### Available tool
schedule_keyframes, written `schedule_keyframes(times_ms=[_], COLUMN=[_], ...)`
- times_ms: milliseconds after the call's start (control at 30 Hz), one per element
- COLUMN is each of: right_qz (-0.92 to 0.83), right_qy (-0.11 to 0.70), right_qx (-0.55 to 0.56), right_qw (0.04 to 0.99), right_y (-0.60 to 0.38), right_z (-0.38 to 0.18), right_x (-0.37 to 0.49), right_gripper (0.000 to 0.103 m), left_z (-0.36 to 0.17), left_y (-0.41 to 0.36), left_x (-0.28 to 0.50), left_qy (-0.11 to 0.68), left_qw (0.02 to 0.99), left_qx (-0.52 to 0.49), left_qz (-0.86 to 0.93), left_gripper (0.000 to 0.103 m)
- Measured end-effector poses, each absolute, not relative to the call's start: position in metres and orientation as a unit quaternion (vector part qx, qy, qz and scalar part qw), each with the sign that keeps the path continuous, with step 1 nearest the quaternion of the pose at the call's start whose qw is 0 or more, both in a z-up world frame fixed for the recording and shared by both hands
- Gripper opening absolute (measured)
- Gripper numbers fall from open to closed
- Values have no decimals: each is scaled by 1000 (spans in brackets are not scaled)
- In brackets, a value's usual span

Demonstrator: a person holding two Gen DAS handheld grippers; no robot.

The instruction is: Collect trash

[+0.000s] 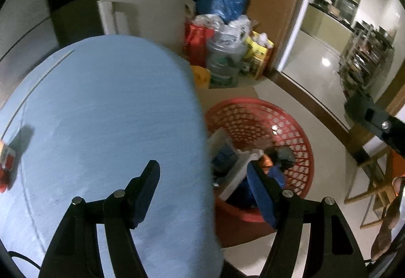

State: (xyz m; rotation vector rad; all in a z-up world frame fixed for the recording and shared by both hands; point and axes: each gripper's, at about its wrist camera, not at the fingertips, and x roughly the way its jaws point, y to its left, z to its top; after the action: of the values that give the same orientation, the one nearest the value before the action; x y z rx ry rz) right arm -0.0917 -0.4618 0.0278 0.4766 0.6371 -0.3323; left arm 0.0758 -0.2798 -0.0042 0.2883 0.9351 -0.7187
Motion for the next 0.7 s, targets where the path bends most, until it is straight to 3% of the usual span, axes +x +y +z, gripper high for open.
schedule_keyframes(times_ms=[700], right_qz=[39], right_qy=[394], right_qx=[113], right_qw=[911], right_y=[-270], right_z=[-2], right_x=[39], right_gripper=[80], left_z=[-35], left_y=[12], left_x=[138], left_qy=[417], left_qw=[909], left_qx=[1], left_qz=[-23], left_gripper=[72])
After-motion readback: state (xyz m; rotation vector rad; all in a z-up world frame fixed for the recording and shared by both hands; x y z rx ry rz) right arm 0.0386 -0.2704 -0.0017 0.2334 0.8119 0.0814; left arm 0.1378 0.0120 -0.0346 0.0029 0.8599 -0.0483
